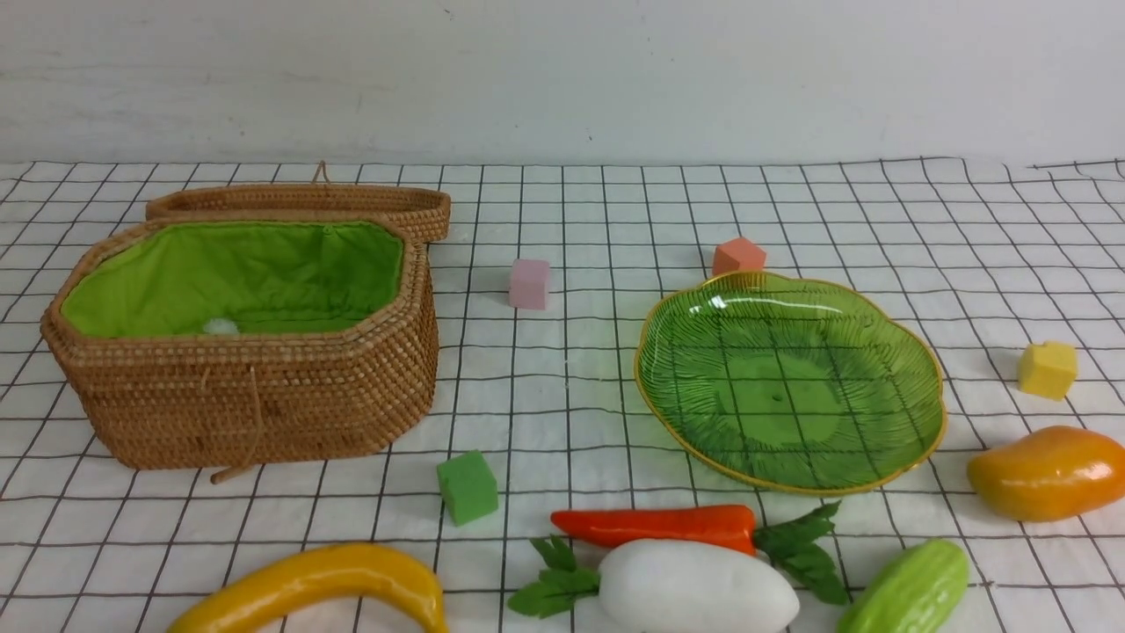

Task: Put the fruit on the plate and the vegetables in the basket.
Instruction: Take a chayote with your right arm and place it on the basket on the left.

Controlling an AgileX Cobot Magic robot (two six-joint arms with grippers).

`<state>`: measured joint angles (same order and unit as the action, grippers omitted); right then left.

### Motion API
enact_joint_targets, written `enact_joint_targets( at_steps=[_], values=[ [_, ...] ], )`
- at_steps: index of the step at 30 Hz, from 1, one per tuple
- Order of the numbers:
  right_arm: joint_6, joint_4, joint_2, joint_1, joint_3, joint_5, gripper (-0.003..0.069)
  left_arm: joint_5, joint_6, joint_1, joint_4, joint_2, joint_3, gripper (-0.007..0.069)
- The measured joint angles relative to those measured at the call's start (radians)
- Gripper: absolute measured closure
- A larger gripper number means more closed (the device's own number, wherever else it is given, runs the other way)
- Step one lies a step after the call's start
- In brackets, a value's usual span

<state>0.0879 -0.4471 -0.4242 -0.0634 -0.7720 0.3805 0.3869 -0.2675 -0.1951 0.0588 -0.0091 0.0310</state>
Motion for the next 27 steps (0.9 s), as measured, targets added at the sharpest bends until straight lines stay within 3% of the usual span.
enact_joint_targets(
  at_steps=[4, 14, 19, 25, 27],
  values=[
    [0.058, 0.061, -0.156, 0.0, -0.056, 0.125, 0.0417, 0.0, 0.0, 0.0, 0.0, 0.0, 0.0, 0.0386],
    [0.027, -0.045, -0.42, 0.013, -0.036, 0.512, 0.0415, 0.0, 0.0, 0.0, 0.0, 0.0, 0.0, 0.0386],
    [0.006, -0.041, -0.596, 0.123, -0.032, 0.562, 0.0383, 0.0, 0.0, 0.0, 0.0, 0.0, 0.0, 0.0386],
    [-0.208, 0.037, -0.754, 0.183, -0.032, 0.494, 0.0256, 0.0, 0.0, 0.0, 0.0, 0.0, 0.0, 0.0386],
    [-0.369, 0.066, -0.829, 0.186, -0.032, 0.421, 0.0176, 0.0, 0.0, 0.0, 0.0, 0.0, 0.0, 0.0386]
  ],
)
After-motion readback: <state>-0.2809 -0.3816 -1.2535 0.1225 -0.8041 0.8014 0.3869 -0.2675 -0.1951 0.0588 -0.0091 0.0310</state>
